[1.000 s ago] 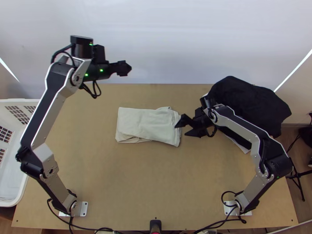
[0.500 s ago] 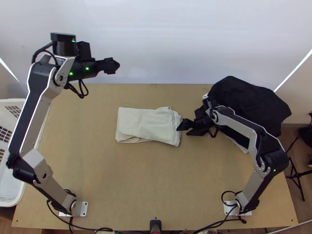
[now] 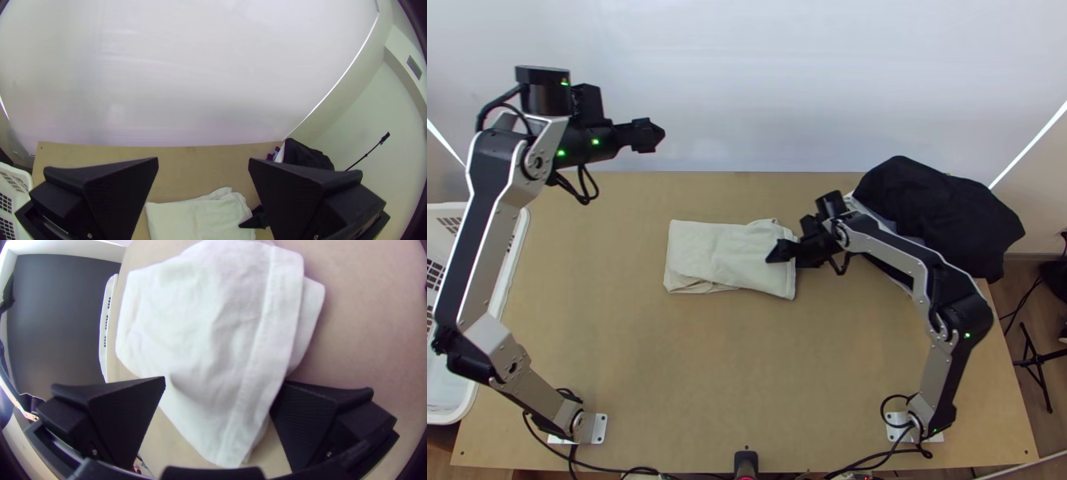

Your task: Fold the t-shirt

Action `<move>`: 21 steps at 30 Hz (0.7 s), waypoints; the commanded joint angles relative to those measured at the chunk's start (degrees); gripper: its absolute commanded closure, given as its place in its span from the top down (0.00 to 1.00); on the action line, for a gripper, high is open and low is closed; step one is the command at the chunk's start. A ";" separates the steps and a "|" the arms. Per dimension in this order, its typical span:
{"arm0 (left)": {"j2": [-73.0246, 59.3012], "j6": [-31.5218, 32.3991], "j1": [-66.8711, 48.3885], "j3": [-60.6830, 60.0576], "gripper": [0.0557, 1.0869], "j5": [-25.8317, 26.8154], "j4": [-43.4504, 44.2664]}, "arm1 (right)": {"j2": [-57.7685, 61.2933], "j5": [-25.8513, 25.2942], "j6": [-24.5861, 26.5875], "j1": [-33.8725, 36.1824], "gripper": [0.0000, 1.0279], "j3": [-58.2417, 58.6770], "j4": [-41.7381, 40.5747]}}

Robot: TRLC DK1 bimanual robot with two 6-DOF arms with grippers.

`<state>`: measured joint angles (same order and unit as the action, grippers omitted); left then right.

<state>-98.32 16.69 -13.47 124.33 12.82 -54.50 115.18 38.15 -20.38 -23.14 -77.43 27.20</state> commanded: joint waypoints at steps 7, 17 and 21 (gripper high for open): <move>3.93 -1.13 3.98 0.74 0.96 0.10 -2.54 | 9.10 -0.80 -6.16 -7.98 0.96 -11.52 -2.59; 4.98 -2.36 6.62 1.17 0.96 0.45 -2.63 | -3.47 -1.24 -13.46 -4.46 0.03 -12.92 -2.33; 4.81 -2.80 8.03 1.09 0.96 0.72 -2.98 | -10.06 -1.41 -16.71 -2.70 0.03 -14.24 0.75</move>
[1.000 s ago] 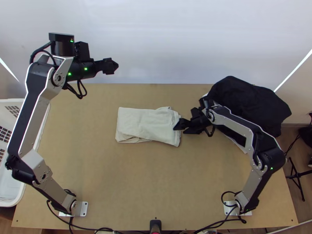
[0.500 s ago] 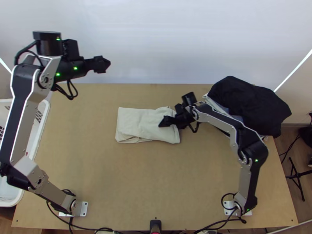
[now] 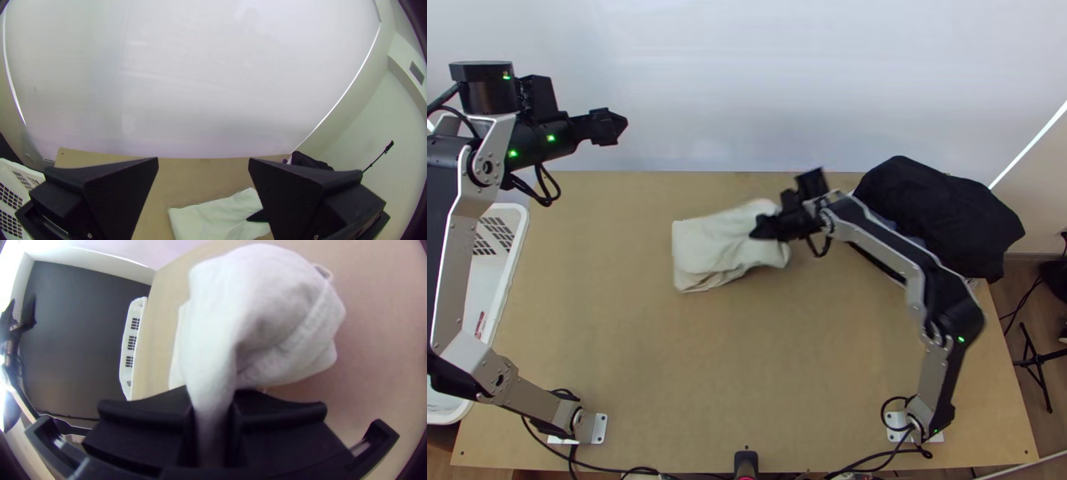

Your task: Fold the t-shirt

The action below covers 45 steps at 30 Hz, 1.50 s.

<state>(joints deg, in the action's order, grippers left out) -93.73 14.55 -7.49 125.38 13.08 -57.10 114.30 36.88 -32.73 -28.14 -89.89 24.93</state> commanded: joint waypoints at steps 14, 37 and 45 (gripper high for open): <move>0.22 -2.15 3.88 -1.98 0.96 0.54 -1.43 | -17.27 -1.20 -7.52 9.86 0.03 -16.46 17.08; 1.01 -3.21 4.23 -4.71 0.96 0.63 -1.26 | -8.66 3.81 2.06 35.17 0.03 -41.95 25.43; 1.10 -3.03 4.23 -4.71 0.96 0.63 -1.08 | -8.30 4.95 4.87 40.45 0.03 -39.31 25.70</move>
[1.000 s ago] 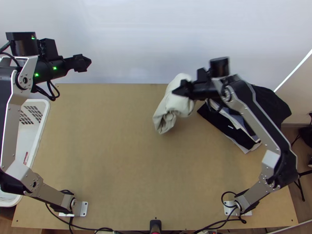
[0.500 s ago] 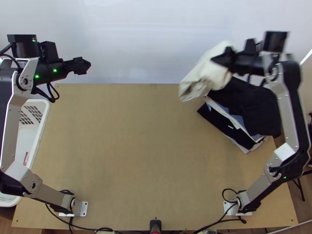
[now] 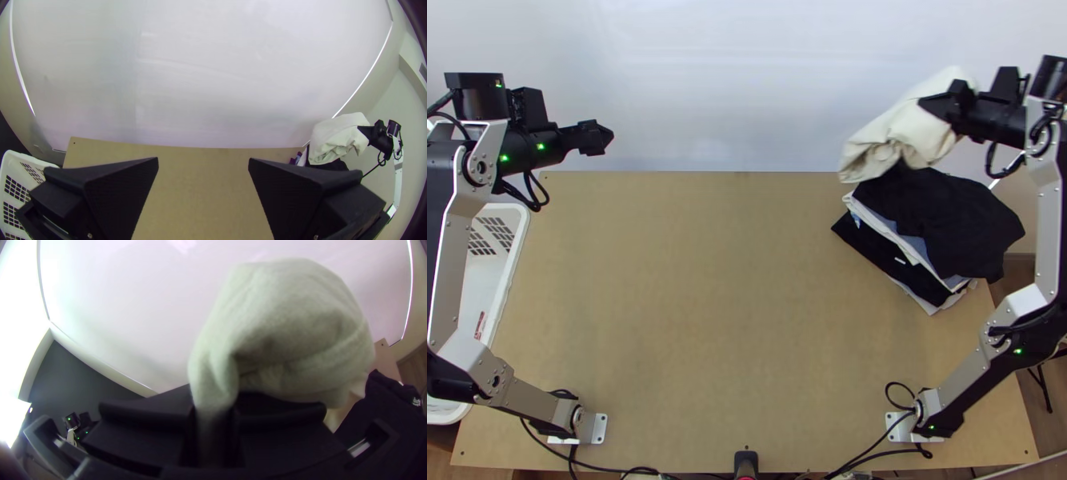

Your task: Fold the t-shirt

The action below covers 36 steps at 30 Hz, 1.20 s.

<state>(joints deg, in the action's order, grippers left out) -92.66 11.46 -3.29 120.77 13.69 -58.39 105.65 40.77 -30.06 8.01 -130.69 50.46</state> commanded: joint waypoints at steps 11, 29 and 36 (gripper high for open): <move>-0.06 0.40 -0.93 0.25 0.96 0.11 1.26 | -0.44 1.59 6.33 8.60 0.03 7.38 4.56; 0.55 0.49 -0.84 1.05 0.96 0.46 1.26 | -13.45 1.41 21.01 21.34 0.03 41.66 3.68; 0.47 0.58 -1.11 2.36 0.96 1.51 1.26 | -14.42 0.62 21.63 24.16 0.03 52.82 -4.31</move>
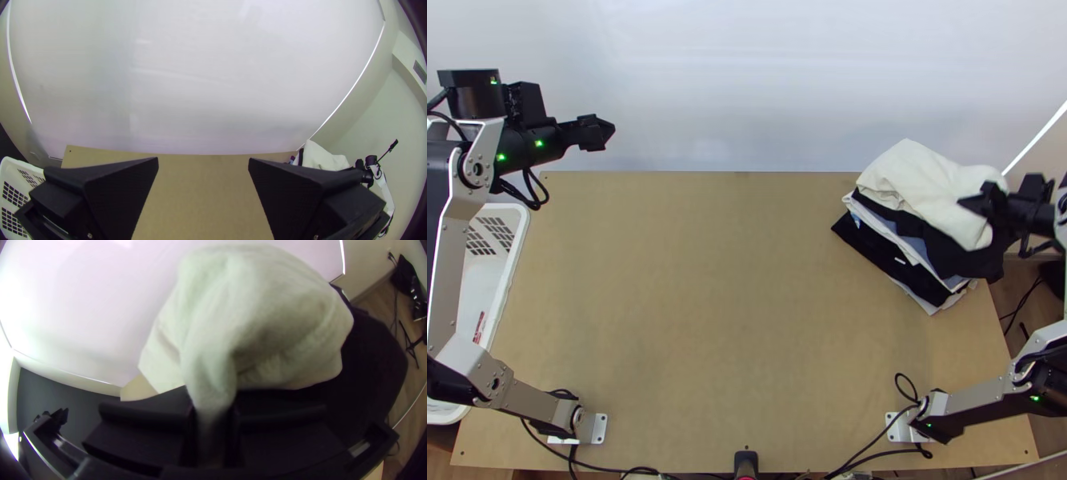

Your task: Fold the t-shirt

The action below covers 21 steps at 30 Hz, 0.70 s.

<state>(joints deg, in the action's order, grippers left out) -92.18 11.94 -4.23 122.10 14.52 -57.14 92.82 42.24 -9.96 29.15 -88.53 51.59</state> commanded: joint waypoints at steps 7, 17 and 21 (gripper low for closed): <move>0.69 -0.08 0.19 1.82 0.96 0.77 -0.60 | -4.66 -2.07 1.17 4.52 0.96 12.77 -6.59; 1.30 -0.17 1.42 2.00 0.96 1.56 -0.86 | -18.81 -15.08 0.90 9.70 0.96 11.63 -15.12; 1.39 0.01 1.68 2.17 0.96 2.26 -0.86 | -24.09 -20.35 0.99 9.53 0.96 12.42 -21.97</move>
<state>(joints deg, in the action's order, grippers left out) -91.00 11.92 -3.14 123.90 15.90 -58.02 77.17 29.89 -8.91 37.34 -76.95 38.65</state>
